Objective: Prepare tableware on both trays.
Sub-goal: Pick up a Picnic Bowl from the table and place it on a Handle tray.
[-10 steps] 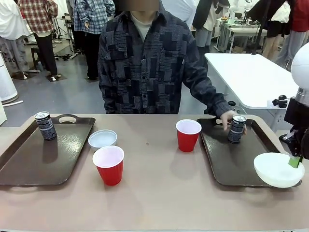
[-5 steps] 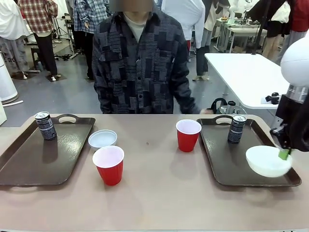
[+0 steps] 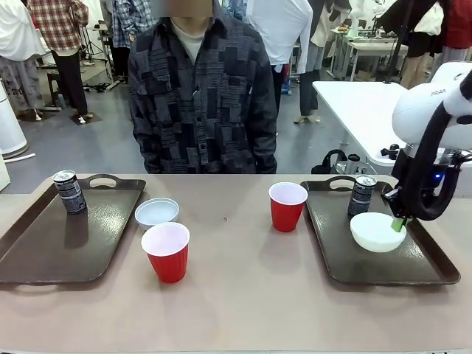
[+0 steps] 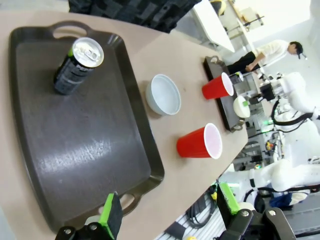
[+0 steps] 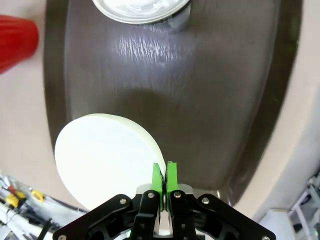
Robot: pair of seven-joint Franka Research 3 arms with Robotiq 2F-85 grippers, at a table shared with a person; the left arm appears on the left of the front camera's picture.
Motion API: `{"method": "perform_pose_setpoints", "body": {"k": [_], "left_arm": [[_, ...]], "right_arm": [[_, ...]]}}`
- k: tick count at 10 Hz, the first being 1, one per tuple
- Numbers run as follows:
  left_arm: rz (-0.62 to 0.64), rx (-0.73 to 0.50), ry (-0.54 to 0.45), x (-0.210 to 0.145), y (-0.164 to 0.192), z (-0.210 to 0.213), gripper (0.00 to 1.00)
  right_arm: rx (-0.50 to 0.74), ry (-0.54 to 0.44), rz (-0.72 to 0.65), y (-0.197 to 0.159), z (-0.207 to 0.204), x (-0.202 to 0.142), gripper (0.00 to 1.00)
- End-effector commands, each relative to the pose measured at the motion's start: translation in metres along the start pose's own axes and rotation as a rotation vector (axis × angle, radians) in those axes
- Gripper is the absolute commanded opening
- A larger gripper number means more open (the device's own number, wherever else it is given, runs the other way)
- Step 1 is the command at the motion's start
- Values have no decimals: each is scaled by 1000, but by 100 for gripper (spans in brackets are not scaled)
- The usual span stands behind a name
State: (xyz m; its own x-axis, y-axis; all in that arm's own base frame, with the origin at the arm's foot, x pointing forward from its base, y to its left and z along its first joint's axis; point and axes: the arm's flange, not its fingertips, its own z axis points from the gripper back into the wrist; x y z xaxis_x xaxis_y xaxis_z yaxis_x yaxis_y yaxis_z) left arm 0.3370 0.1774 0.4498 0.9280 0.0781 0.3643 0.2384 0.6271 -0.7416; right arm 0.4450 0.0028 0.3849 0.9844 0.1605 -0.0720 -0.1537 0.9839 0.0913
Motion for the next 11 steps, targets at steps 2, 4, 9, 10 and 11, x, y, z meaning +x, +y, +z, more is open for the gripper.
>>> {"method": "perform_pose_setpoints", "body": {"k": [2, 4, 9, 10, 11], "left_arm": [[-1, -9, -11, 1, -1, 1, 100], [-1, -9, -11, 1, -1, 1, 100], [-1, -9, -11, 1, -1, 1, 100], [-1, -9, -11, 1, -1, 1, 100], [-1, -9, -11, 1, -1, 1, 100]], "right_arm": [[37, -16, 13, -10, -19, 23, 4], [55, -11, 1, -16, -24, 29, 29], [49, -38, -11, -3, 3, 2, 100], [44, -34, -18, 2, 15, -6, 58], [41, -35, -33, 7, 29, -14, 100]]}}
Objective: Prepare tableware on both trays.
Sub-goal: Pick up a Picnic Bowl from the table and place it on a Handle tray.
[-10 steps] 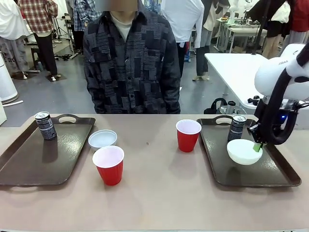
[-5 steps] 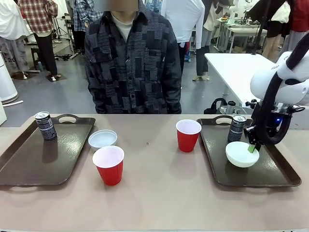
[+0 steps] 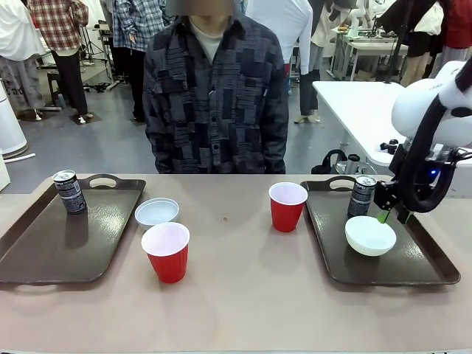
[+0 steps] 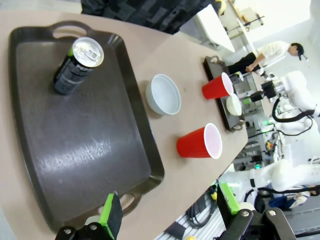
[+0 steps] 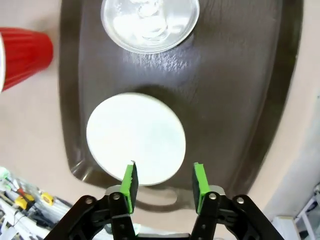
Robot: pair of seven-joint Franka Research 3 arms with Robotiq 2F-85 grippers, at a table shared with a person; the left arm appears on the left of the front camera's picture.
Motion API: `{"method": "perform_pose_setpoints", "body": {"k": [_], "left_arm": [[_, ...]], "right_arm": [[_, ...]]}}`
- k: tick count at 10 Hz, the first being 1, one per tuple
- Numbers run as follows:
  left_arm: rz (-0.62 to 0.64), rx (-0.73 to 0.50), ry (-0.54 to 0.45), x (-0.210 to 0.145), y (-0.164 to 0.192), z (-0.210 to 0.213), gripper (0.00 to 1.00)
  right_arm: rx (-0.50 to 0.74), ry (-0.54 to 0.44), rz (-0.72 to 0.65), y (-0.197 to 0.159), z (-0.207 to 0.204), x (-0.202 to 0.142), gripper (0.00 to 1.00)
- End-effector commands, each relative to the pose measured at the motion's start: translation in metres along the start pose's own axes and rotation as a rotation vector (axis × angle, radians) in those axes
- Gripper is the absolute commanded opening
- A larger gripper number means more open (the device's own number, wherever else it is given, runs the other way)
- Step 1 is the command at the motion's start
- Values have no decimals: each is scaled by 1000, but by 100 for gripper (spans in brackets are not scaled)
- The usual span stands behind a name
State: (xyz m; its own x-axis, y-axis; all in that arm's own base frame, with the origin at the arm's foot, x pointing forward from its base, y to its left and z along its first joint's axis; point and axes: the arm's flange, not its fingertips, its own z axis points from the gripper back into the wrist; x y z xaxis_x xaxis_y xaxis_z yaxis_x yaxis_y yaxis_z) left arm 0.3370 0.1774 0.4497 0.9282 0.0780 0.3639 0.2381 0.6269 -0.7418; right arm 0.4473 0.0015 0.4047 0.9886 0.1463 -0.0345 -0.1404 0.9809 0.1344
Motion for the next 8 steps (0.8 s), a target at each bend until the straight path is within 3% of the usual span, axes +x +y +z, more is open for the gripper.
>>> {"method": "perform_pose_setpoints", "body": {"k": [1, 2, 5, 7, 8], "left_arm": [[-2, -9, -11, 1, -1, 1, 100], [-2, -9, -11, 1, -1, 1, 100], [-2, -9, -11, 1, -1, 1, 100], [-2, -9, -11, 1, -1, 1, 100], [-2, -9, -11, 1, -1, 1, 100]], "right_arm": [[-11, 5, -20, 14, 22, -23, 78], [-20, 8, -27, 21, 35, -33, 100], [-39, 64, -57, 36, 63, -48, 100], [-69, 108, -27, 35, 75, -38, 100], [-23, 54, -43, 35, 64, -51, 100]]}}
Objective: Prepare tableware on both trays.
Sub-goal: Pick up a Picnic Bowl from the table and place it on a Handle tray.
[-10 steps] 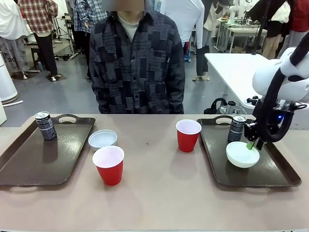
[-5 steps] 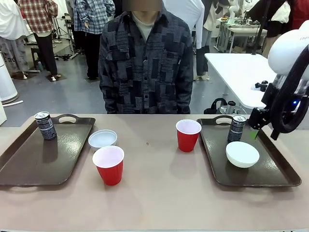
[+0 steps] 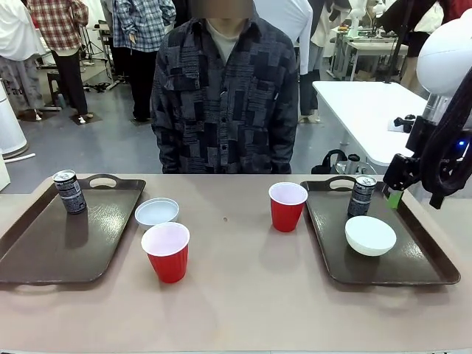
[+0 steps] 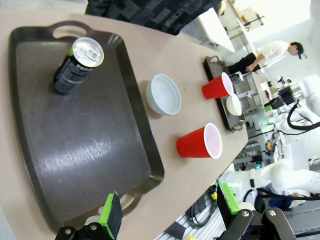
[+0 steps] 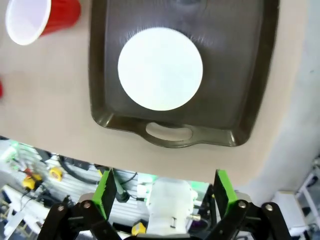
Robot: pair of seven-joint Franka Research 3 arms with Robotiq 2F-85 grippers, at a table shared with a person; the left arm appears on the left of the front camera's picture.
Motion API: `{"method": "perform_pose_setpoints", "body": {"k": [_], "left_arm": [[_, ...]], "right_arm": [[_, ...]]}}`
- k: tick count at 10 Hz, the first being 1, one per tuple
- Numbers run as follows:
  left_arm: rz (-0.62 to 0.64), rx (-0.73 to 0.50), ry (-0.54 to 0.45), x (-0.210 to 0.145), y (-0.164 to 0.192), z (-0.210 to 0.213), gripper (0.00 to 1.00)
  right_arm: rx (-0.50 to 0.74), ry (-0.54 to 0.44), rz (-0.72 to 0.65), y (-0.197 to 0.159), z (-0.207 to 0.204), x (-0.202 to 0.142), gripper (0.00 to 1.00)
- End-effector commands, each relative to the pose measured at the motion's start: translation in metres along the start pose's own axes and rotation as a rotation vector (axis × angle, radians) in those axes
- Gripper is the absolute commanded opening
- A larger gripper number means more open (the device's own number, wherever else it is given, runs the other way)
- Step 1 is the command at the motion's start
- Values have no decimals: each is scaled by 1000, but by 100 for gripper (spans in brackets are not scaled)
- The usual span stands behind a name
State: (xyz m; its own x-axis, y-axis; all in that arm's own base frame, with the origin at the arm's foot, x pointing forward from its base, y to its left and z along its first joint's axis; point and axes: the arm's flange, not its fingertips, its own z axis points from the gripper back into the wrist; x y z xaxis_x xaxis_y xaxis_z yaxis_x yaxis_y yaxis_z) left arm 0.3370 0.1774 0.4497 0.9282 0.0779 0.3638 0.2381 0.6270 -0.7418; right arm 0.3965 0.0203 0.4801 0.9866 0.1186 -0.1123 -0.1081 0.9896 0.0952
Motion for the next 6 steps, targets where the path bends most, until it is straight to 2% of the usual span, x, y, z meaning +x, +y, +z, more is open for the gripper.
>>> {"method": "perform_pose_setpoints", "body": {"k": [1, 6], "left_arm": [[-2, -9, -11, 1, -1, 1, 100], [-2, -9, -11, 1, -1, 1, 100]], "right_arm": [[15, -20, -6, 0, -6, -1, 100], [15, -20, -6, 0, -6, -1, 100]]}}
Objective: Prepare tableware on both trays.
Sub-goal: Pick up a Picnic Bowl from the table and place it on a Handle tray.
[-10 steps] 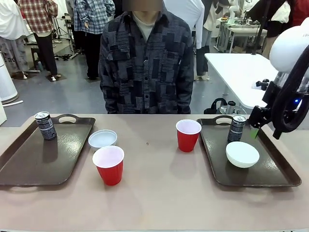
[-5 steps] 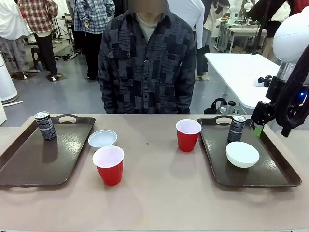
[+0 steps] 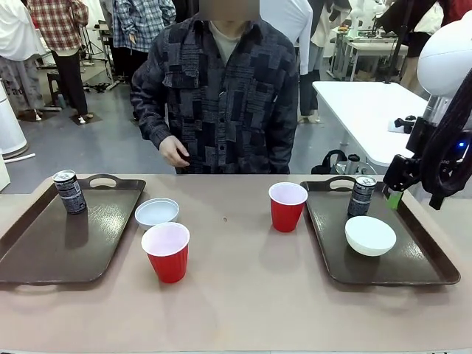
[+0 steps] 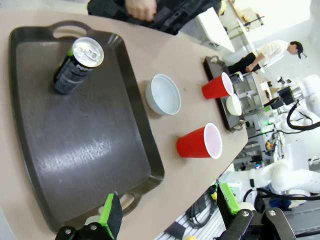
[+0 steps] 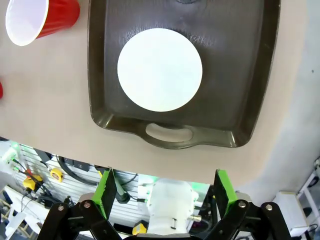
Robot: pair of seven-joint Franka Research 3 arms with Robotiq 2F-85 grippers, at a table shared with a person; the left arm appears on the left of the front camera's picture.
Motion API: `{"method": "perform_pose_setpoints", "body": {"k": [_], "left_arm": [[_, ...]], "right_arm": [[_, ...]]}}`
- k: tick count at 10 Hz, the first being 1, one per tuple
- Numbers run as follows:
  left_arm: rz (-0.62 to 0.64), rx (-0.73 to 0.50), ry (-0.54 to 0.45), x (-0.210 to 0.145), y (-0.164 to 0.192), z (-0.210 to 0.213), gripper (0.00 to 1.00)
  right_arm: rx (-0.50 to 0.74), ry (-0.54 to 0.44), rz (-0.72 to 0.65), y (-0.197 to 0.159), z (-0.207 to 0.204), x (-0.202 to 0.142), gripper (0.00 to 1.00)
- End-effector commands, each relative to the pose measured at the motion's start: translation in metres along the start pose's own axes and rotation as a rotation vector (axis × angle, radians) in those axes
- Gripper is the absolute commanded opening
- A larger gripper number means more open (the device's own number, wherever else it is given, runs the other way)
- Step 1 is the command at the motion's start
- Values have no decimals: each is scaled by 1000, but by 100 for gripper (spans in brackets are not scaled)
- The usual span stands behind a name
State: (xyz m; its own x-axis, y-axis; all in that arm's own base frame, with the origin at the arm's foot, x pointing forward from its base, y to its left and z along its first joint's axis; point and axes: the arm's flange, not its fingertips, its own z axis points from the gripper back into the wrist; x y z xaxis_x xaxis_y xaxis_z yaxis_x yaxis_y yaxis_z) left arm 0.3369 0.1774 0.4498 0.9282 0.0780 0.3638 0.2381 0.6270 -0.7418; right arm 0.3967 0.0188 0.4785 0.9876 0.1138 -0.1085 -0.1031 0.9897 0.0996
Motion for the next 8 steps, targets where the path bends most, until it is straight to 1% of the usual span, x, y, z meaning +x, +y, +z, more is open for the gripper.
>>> {"method": "perform_pose_setpoints", "body": {"k": [1, 4, 5, 6, 7, 8], "left_arm": [[-2, -9, -11, 1, -1, 1, 100], [-2, -9, -11, 1, -1, 1, 100], [0, 0, 0, 0, 0, 0, 100], [-9, 134, -21, 14, -19, 14, 100], [-48, 243, 26, 28, -46, 11, 100], [-106, 305, 47, 46, -68, 6, 100]], "right_arm": [[10, -16, -2, 1, -4, -1, 100], [10, -16, -2, 1, -4, -1, 100], [0, 0, 0, 0, 0, 0, 100], [38, -74, 1, -6, 5, -27, 100], [126, -118, -27, -18, 26, -40, 100], [180, -139, -45, -33, 42, -53, 100]]}}
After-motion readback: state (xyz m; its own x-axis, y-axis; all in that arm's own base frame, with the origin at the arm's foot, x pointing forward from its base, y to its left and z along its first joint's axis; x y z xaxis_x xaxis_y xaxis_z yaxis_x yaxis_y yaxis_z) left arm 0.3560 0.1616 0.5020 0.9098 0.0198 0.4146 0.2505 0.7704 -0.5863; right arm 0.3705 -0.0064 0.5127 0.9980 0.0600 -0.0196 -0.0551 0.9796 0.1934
